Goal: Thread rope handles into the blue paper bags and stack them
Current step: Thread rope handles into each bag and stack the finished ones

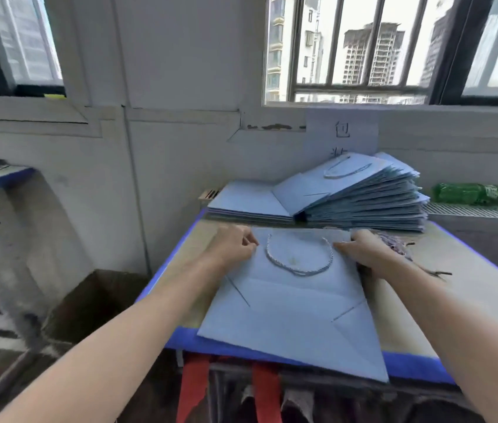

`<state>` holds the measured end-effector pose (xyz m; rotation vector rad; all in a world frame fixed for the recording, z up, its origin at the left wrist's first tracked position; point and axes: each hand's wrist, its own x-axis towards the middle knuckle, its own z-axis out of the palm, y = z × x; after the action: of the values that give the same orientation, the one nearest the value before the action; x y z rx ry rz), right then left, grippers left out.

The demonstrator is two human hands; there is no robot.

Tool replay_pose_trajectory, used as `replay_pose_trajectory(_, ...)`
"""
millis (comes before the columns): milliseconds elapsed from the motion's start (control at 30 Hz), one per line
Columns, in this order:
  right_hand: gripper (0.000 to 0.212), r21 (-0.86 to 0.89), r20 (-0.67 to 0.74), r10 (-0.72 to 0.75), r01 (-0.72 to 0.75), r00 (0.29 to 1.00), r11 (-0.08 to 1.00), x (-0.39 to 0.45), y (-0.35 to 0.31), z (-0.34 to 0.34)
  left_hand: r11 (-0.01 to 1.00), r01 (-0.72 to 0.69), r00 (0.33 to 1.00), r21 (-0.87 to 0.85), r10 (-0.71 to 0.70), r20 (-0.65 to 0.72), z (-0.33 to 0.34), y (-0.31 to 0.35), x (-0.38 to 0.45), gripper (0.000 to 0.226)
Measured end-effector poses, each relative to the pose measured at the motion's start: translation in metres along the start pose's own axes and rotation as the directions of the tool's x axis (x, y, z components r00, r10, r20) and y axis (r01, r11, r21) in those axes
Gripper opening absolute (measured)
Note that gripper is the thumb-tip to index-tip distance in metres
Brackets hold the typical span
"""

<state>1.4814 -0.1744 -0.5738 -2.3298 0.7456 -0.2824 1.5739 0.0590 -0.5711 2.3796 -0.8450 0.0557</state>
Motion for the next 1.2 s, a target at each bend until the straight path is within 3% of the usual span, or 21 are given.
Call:
replay_pose_trajectory(67, 0.023, -0.421, -0.022, -0.068, 0.053, 0.997, 0.905, 0.004, -0.012, 0.0, 0.999, -0.001, 0.999, 0.05, 0.003, -0.052, 0.006, -0.001, 0.017, 0.02)
replay_pose_trajectory(133, 0.018, -0.536, -0.051, -0.226, 0.164, 0.973, 0.828, 0.011, -0.034, -0.003, 0.996, -0.014, 0.997, 0.083, 0.02, -0.08, 0.006, 0.003, 0.038, 0.021)
replay_pose_trajectory(200, 0.033, -0.499, -0.044, -0.398, 0.325, 0.916, 0.803, 0.022, -0.052, -0.001, 0.994, -0.042, 0.996, 0.103, 0.05, -0.071, 0.008, 0.011, 0.057, 0.024)
replay_pose_trajectory(267, 0.04, -0.466, 0.07, -0.478, 0.452, 0.876, 0.76, 0.033, -0.06, 0.012, 0.988, -0.064, 0.997, 0.14, 0.069, -0.033, 0.017, 0.013, 0.068, 0.028)
replay_pose_trajectory(367, 0.05, -0.482, 0.367, -0.429, 0.563, 0.825, 0.671, 0.038, -0.046, 0.043, 0.935, -0.13, 0.978, 0.33, 0.066, 0.198, 0.044, 0.003, 0.063, 0.05)
replay_pose_trajectory(433, 0.054, -0.506, 0.427, -0.399, 0.581, 0.811, 0.638, 0.04, -0.035, 0.053, 0.91, -0.177, 0.954, 0.375, 0.065, 0.293, 0.054, -0.007, 0.063, 0.057)
replay_pose_trajectory(667, 0.054, -0.456, 0.407, -0.433, 0.59, 0.804, 0.666, 0.039, -0.034, 0.051, 0.919, -0.145, 0.958, 0.368, 0.037, 0.283, 0.054, -0.006, 0.063, 0.057)
replay_pose_trajectory(833, 0.044, -0.264, 0.189, -0.523, 0.556, 0.831, 0.788, 0.037, -0.028, 0.033, 0.932, -0.058, 0.986, 0.358, -0.002, 0.165, 0.04, -0.006, 0.064, 0.056)
replay_pose_trajectory(900, 0.049, -0.31, 0.259, -0.491, 0.554, 0.831, 0.773, 0.036, -0.024, 0.029, 0.934, 0.014, 0.982, 0.356, -0.08, 0.171, 0.037, -0.014, 0.062, 0.063)
replay_pose_trajectory(1000, 0.061, -0.49, 0.429, -0.384, 0.568, 0.818, 0.661, 0.04, -0.02, 0.035, 0.932, 0.052, 0.951, 0.36, -0.156, 0.267, 0.039, -0.019, 0.061, 0.074)
replay_pose_trajectory(1100, 0.061, -0.493, 0.422, -0.372, 0.554, 0.827, 0.671, 0.039, -0.02, 0.039, 0.936, 0.072, 0.951, 0.344, -0.169, 0.261, 0.041, -0.019, 0.06, 0.072)
replay_pose_trajectory(1200, 0.055, -0.392, 0.339, -0.459, 0.567, 0.821, 0.725, 0.036, -0.022, 0.033, 0.946, 0.046, 0.976, 0.321, -0.112, 0.189, 0.037, -0.011, 0.059, 0.066)
